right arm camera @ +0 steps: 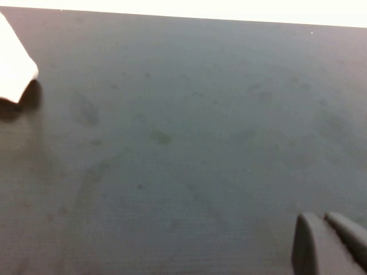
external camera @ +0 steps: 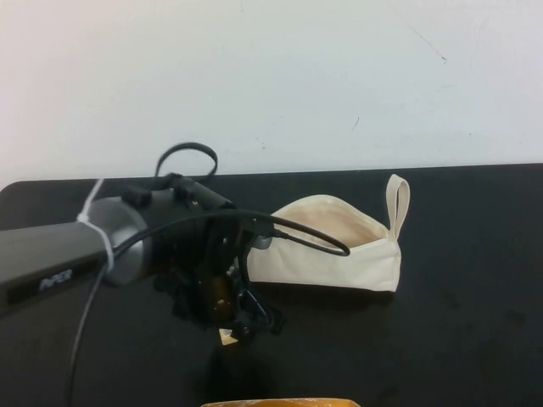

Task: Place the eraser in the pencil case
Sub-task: Pick up the eraser from the table

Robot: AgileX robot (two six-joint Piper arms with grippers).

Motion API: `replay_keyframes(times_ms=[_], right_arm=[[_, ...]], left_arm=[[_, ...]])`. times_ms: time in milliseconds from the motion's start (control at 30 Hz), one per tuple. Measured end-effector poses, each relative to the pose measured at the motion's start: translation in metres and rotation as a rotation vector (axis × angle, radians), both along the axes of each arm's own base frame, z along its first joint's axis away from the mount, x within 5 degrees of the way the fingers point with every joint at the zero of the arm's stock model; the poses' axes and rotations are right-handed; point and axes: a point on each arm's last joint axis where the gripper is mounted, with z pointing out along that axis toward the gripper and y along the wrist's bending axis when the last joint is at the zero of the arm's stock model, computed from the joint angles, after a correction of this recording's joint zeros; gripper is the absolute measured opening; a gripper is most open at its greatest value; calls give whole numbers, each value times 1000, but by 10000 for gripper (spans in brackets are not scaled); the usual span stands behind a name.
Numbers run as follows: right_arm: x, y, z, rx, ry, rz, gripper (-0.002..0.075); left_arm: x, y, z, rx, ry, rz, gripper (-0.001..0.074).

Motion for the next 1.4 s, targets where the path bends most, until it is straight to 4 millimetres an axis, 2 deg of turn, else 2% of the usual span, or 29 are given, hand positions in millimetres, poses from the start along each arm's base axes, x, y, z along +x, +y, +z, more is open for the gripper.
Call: replay_keyframes(times_ms=[133, 367, 567, 700, 867, 967, 1100, 1233, 1333, 1400], right_arm=[[0, 0, 0, 0, 0, 0, -1], [0, 0, 0, 0, 0, 0, -1], [0, 0, 0, 0, 0, 0, -1], [0, 0, 0, 0, 0, 0, -1], [0, 0, 0, 0, 0, 0, -1], [0, 0, 0, 0, 0, 0, -1], [0, 0, 0, 0, 0, 0, -1], [0, 0, 0, 0, 0, 0, -1], [0, 0, 0, 0, 0, 0, -1], [0, 0, 0, 0, 0, 0, -1]], left_arm=[[6, -2, -11, -20, -7, 47, 434], [19, 9, -21, -34, -10, 127, 395], [22, 7, -26, -69, -2, 156, 344], [22, 5, -36, -73, 32, 170, 318], [22, 4, -37, -73, 35, 166, 286], [22, 4, -37, -73, 36, 147, 237], [22, 4, -36, -61, 41, 116, 95], [18, 6, -24, -57, 33, 82, 94], [13, 9, 3, -84, -20, 59, 94], [8, 12, 29, -116, -79, 43, 94]])
